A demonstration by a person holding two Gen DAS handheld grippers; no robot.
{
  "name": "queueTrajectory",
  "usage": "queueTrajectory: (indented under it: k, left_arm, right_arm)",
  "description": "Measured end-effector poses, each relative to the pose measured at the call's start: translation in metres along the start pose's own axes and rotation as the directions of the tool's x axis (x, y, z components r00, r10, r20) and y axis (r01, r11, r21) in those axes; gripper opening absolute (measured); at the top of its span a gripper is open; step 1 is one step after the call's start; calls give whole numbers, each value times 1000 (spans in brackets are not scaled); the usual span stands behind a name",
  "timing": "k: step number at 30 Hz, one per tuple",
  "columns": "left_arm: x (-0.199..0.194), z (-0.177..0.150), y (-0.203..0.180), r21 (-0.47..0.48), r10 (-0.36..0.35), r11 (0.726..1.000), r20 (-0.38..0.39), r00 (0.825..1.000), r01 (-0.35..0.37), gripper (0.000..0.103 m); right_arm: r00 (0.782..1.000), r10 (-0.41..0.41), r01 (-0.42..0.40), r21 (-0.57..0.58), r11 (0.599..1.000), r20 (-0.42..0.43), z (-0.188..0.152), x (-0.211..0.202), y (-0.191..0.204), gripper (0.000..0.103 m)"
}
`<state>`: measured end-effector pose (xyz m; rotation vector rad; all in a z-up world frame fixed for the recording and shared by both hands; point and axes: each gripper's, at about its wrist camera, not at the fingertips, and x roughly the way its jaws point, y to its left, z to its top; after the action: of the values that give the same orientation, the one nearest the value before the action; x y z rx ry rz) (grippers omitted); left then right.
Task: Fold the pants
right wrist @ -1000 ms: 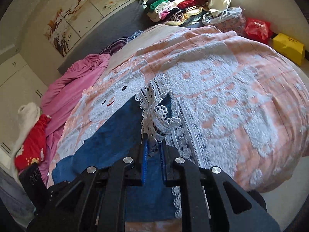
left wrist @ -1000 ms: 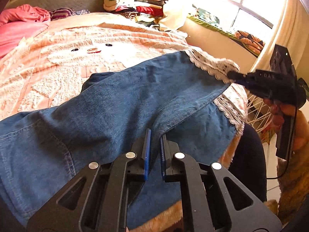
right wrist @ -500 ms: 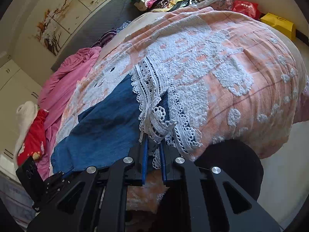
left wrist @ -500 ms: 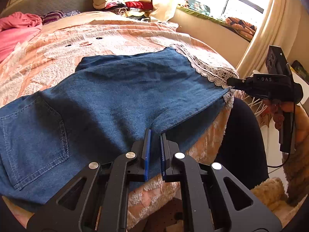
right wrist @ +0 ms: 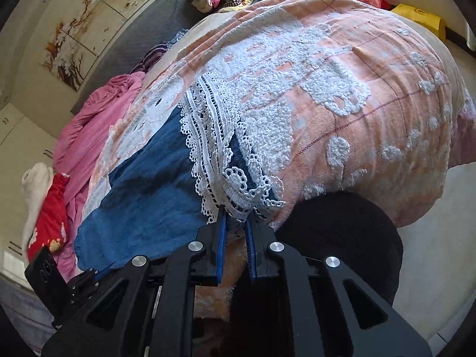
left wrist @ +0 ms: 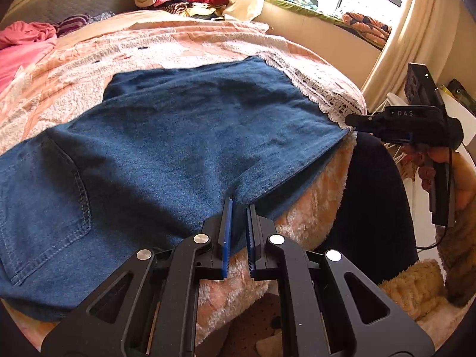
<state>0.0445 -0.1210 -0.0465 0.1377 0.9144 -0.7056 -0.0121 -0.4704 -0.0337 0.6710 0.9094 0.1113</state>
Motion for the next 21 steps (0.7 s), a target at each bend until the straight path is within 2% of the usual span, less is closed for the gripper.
queueTrajectory:
  k: [3, 4, 5, 6, 7, 9, 10, 11, 13, 15, 17, 21]
  left_arm:
    - [3, -2, 0, -1, -2, 1000, -9, 1000, 2, 3]
    - [4, -2, 0, 1, -2, 1000, -8, 1000, 2, 3]
    - [4, -3, 0, 2, -3, 1000, -8, 1000, 3, 3]
    - [5, -3, 0, 3, -3, 1000, -8, 1000, 3, 3]
    - [5, -4, 1, 2, -4, 1000, -8, 1000, 4, 3]
    - [6, -4, 1, 0, -5, 1000, -8, 1000, 5, 3]
    - [6, -5, 0, 0, -5, 1000, -7, 1000, 5, 3]
    - [5, -5, 0, 1, -6, 1000, -7, 1000, 6, 3]
    - [4, -6, -1, 4, -5, 1000, -7, 1000, 5, 3]
    - [3, -7, -3, 9, -5, 1000, -8, 1000, 5, 3]
    - [3, -7, -5, 12, -5, 1000, -14, 1000, 5, 3]
    - [5, -12, -7, 24, 2, 1000, -34, 999, -1, 4]
  right_arm:
    - [999, -40, 40, -34, 999, 16, 0, -11, 6, 19]
    - [998, -58, 59, -42, 997, 30, 0, -17, 7, 25]
    - [994, -93, 96, -55, 994, 55, 0, -25, 9, 30]
    - [989, -120, 127, -78, 989, 82, 1, -33, 13, 30]
    - [986, -129, 140, -102, 985, 106, 1, -40, 18, 30]
    - [988, -96, 114, -153, 982, 123, 1, -47, 33, 33]
    - [993, -63, 82, -188, 979, 104, 1, -45, 43, 40]
    - [997, -22, 40, -239, 970, 81, -1, -39, 58, 42]
    - [999, 10, 3, -338, 941, 35, -13, -23, 86, 42]
    - [1000, 1, -10, -435, 900, -22, -29, 3, 112, 42]
    - [997, -3, -36, -478, 877, -81, -40, 26, 125, 42]
    - [979, -59, -40, -465, 884, -197, -52, 67, 120, 42]
